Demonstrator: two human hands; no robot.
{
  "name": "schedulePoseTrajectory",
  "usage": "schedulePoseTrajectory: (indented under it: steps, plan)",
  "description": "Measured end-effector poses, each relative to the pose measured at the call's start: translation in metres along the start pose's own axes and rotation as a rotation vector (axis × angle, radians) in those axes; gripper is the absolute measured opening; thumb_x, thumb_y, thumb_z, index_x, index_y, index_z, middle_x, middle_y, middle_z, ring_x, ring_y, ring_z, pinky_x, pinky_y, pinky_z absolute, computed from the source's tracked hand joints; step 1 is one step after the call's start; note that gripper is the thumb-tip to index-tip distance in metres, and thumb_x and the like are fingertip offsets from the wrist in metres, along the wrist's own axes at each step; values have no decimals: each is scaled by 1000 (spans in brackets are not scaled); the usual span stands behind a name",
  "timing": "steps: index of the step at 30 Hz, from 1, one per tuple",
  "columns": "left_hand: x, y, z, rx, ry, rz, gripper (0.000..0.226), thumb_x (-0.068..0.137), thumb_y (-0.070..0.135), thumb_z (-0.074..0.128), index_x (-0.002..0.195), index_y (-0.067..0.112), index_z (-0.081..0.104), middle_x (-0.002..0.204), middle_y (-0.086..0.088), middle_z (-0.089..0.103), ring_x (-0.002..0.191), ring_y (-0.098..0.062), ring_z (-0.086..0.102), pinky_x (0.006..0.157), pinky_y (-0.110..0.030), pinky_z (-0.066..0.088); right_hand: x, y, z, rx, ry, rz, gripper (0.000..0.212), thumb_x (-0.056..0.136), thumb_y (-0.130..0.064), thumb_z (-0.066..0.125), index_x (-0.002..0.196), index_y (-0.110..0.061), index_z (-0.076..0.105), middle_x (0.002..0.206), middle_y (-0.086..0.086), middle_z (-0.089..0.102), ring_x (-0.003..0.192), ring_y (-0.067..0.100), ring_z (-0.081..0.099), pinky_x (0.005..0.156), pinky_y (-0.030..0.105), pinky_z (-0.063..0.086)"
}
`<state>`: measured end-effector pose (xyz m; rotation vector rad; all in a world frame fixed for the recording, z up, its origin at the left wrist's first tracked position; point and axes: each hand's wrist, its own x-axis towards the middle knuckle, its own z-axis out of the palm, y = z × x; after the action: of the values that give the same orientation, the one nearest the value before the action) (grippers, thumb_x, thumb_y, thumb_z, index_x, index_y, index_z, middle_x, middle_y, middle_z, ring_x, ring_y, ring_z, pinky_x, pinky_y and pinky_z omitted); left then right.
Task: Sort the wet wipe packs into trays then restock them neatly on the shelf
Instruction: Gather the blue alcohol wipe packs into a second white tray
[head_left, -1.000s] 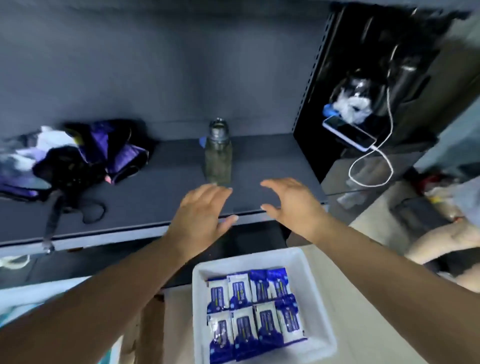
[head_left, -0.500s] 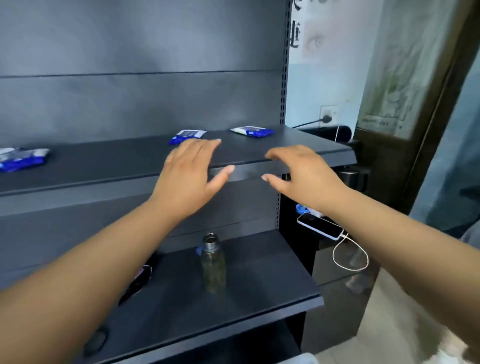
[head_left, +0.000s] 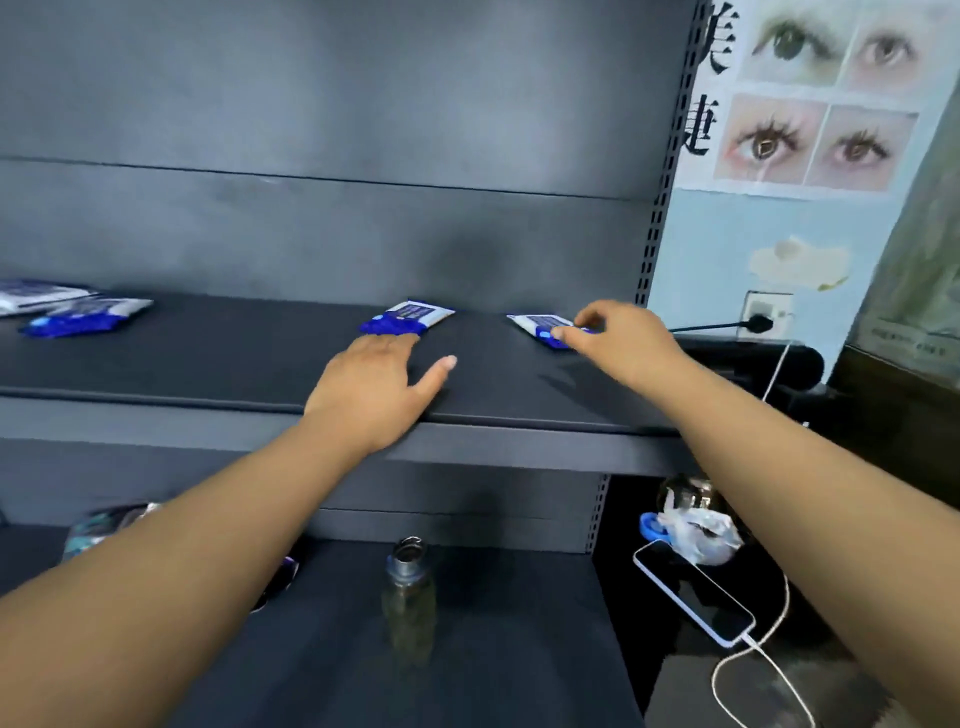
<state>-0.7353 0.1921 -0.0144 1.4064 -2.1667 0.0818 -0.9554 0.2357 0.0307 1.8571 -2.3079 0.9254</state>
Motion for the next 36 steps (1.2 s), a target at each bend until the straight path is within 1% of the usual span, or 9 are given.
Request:
schedulePoseTrajectory:
  steps: [2, 6, 9, 12, 17, 20, 23, 30, 36]
  plan:
    - [1, 1, -1, 9, -37, 6, 59, 93, 54, 31, 141, 20, 35, 144, -3, 41, 132, -20, 33, 104, -33, 28, 34, 1, 6, -7, -54, 50, 46, 91, -40, 52, 108, 2, 61, 110, 15, 63, 106, 30, 55, 84, 33, 43]
    - [6, -2, -1, 14, -157, 4, 61, 91, 58, 29, 142, 26, 32, 147, 4, 35, 136, -15, 28, 106, -29, 25, 95, 14, 36, -5, -147, 164, 37, 91, -37, 51, 82, -2, 55, 97, 17, 57, 88, 31, 52, 59, 28, 33]
    - [6, -1, -2, 13, -232, -1, 63, 88, 61, 28, 143, 30, 28, 150, 10, 30, 137, -10, 24, 107, -26, 22, 114, 29, 58, -5, -169, 256, 48, 89, -46, 51, 113, -4, 55, 123, 18, 54, 106, 32, 49, 79, 30, 39]
    - [11, -3, -3, -90, -305, -59, 65, 87, 62, 28, 144, 31, 27, 151, 12, 26, 139, -8, 21, 109, -25, 18, 120, 35, 66, -44, -252, 299, 61, 93, -54, 36, 136, -10, 41, 141, 14, 40, 129, 34, 35, 106, 41, 31]
    - [68, -16, 4, -274, -202, -187, 49, 95, 50, 32, 126, 20, 55, 135, -1, 51, 124, -18, 44, 90, -22, 30, 121, 36, 59, -114, -148, 318, 52, 94, -53, 38, 125, -14, 51, 136, 12, 46, 131, 29, 32, 107, 43, 21]
    - [122, -28, 21, -140, -222, -337, 50, 97, 46, 35, 107, 5, 60, 119, -18, 58, 105, -29, 53, 80, -28, 36, 114, 37, 57, -216, -180, 334, 71, 89, -63, 38, 139, -13, 36, 148, 12, 31, 138, 28, 20, 110, 47, 16]
    - [159, -36, 44, -85, -224, -425, 56, 97, 47, 36, 116, -3, 55, 125, -22, 54, 114, -34, 50, 90, -32, 37, 113, 40, 59, -211, -250, 367, 81, 88, -69, 27, 148, -14, 20, 156, 7, 13, 143, 27, 6, 112, 52, 4]
    - [180, -49, 61, 7, -337, -482, 78, 85, 63, 46, 132, 2, 43, 138, -16, 44, 127, -32, 40, 106, -35, 29, 117, 39, 65, -295, -285, 400, 79, 88, -70, 27, 146, -17, 26, 157, 5, 10, 144, 26, 2, 114, 51, 1]
    - [151, -32, 37, -379, -123, -511, 62, 74, 31, 77, 118, -2, 49, 114, -16, 57, 99, -29, 57, 72, -30, 41, 115, 45, 61, -85, -156, 319, 70, 82, -58, 58, 133, -13, 38, 141, 9, 39, 135, 28, 27, 111, 48, 19]
